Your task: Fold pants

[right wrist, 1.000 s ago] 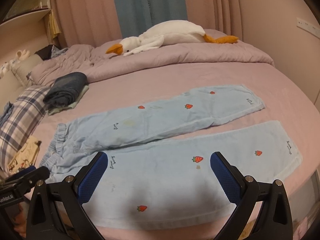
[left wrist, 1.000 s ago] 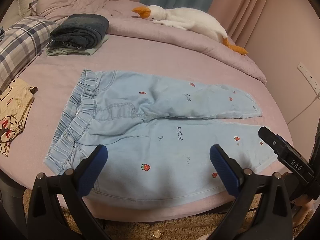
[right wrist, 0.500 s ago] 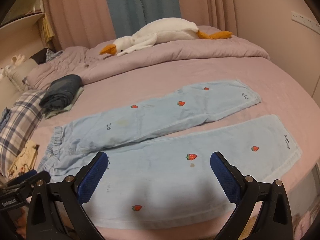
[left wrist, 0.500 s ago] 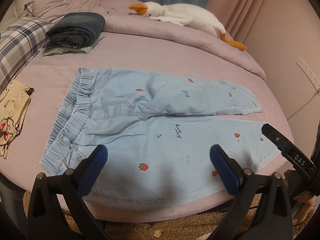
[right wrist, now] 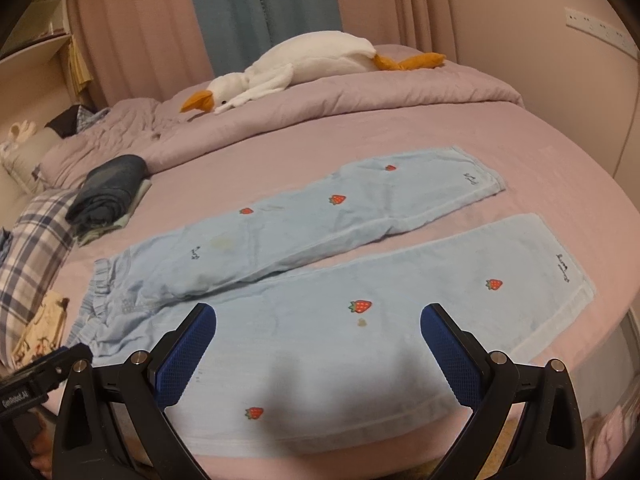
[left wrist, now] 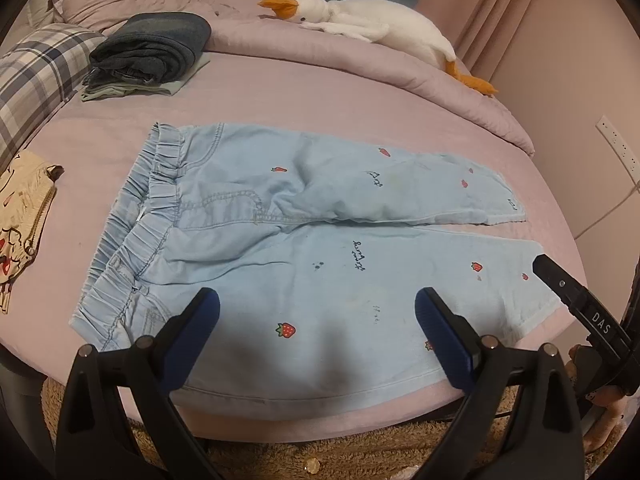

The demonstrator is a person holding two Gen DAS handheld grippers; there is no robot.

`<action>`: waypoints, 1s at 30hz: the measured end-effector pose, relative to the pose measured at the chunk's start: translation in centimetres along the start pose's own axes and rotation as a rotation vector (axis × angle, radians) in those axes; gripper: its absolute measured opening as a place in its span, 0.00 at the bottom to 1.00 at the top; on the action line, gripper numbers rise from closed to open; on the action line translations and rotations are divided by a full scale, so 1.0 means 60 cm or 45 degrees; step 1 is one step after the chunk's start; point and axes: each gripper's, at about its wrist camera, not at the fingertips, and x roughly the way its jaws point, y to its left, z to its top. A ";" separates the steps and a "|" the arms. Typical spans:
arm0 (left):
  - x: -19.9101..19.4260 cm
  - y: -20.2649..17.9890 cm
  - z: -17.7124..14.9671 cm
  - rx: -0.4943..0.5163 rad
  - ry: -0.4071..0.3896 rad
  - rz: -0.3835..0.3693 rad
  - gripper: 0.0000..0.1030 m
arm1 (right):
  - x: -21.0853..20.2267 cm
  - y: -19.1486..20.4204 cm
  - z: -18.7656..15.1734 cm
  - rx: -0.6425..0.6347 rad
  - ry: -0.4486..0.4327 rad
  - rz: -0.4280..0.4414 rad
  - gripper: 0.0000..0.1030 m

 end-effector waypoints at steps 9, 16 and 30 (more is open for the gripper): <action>-0.007 0.071 0.015 -0.126 -0.029 0.093 0.95 | 0.007 -0.026 -0.003 0.043 0.012 -0.022 0.99; 0.015 0.179 0.010 -0.327 -0.014 0.326 0.85 | 0.017 -0.089 -0.014 0.144 0.024 -0.130 0.99; 0.050 0.273 -0.036 -0.590 0.113 0.145 0.35 | 0.058 -0.389 -0.037 0.642 0.135 -0.431 0.76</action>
